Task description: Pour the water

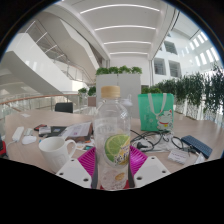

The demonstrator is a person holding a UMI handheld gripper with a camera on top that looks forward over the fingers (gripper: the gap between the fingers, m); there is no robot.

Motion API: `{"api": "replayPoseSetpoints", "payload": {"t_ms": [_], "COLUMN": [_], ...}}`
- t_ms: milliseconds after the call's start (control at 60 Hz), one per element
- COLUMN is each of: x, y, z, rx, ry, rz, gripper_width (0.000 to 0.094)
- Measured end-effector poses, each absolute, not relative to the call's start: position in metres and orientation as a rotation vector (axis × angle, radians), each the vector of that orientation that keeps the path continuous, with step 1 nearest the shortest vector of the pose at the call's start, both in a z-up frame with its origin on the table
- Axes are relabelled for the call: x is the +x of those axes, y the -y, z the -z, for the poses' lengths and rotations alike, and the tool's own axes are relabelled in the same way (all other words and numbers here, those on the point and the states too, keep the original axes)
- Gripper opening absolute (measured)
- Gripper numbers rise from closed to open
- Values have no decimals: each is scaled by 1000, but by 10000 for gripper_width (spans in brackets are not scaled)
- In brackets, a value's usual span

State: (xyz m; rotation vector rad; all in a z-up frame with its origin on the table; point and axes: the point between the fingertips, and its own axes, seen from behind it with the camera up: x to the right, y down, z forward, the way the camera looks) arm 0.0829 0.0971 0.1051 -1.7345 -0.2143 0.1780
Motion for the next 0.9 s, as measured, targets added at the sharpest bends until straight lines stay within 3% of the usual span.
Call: {"api": "replayPoseSetpoints", "payload": {"t_ms": [100, 117, 267, 383, 467, 550, 700, 900], "x": [83, 97, 97, 96, 96, 101, 104, 76], "y": [-100, -94, -93, -93, -87, -68, -29, 57], "z": [-63, -85, -89, -86, -81, -84, -111, -180], "rx": [-1722, -1720, -1674, -1741, -1815, -1871, -1872, -1858], "ry": [154, 139, 150, 165, 200, 250, 240, 110], "rz": [-192, -204, -208, -180, -156, -90, -41, -66], "gripper_width": [432, 428, 432, 503, 582, 845, 840, 842]}}
